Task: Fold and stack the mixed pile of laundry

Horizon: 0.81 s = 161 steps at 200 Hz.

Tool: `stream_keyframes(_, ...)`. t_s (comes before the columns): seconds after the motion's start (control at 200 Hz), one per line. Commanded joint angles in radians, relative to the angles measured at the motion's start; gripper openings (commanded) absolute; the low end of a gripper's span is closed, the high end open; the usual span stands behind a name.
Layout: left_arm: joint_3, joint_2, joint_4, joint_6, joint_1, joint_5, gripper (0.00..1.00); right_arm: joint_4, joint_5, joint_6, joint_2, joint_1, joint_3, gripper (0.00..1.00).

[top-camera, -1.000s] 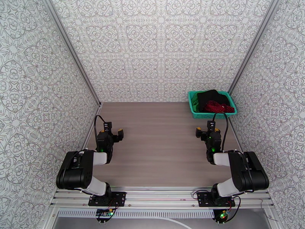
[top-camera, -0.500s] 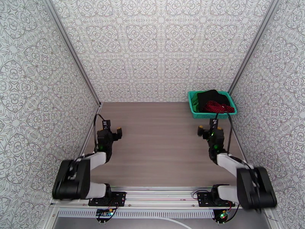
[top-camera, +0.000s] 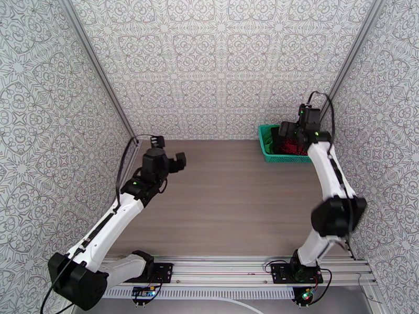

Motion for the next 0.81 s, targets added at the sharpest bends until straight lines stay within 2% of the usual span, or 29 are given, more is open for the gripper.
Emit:
stream_keyframes(0.0, 0.034, 0.015, -0.125, -0.037, -0.041, 0.009, 0.99, -0.164, -0.044, -0.018, 0.174, -0.011, 0.169, 0.97)
stream_keyframes(0.06, 0.022, 0.021, -0.102, -0.037, -0.054, 0.026, 0.98, -0.175, -0.060, -0.026, 0.275, -0.015, 0.274, 0.94)
stream_keyframes(0.25, 0.012, 0.079, -0.054, -0.012, -0.070, 0.038, 0.96, -0.215, -0.096, -0.029, 0.498, -0.017, 0.513, 0.91)
stream_keyframes(0.385, 0.023, 0.130, -0.046, 0.015, -0.074, 0.038, 0.95, -0.165, -0.099, -0.007, 0.534, -0.017, 0.504, 0.87)
stream_keyframes(0.465, 0.029, 0.152, -0.045, 0.019, -0.076, 0.038, 0.95, -0.136, -0.108, 0.013, 0.546, -0.019, 0.493, 0.79)
stream_keyframes(0.51, 0.032, 0.161, -0.043, 0.020, -0.078, 0.037, 0.94, -0.124, -0.113, 0.022, 0.551, -0.019, 0.492, 0.71)
stream_keyframes(0.61, 0.035, 0.169, -0.045, 0.023, -0.087, 0.032, 0.94, -0.095, -0.150, 0.033, 0.551, -0.020, 0.494, 0.38)
stream_keyframes(0.64, 0.036, 0.169, -0.046, 0.023, -0.091, 0.028, 0.94, -0.089, -0.160, 0.034, 0.547, -0.020, 0.495, 0.23)
stream_keyframes(0.675, 0.037, 0.168, -0.049, 0.025, -0.096, 0.024, 0.94, -0.083, -0.160, 0.041, 0.537, -0.021, 0.494, 0.00)
stream_keyframes(0.745, 0.042, 0.161, -0.052, 0.026, -0.104, 0.016, 0.94, -0.056, -0.167, 0.043, 0.492, -0.020, 0.479, 0.00)
stream_keyframes(0.8, 0.045, 0.154, -0.054, 0.026, -0.111, 0.011, 0.94, -0.008, -0.198, 0.036, 0.429, -0.021, 0.403, 0.00)
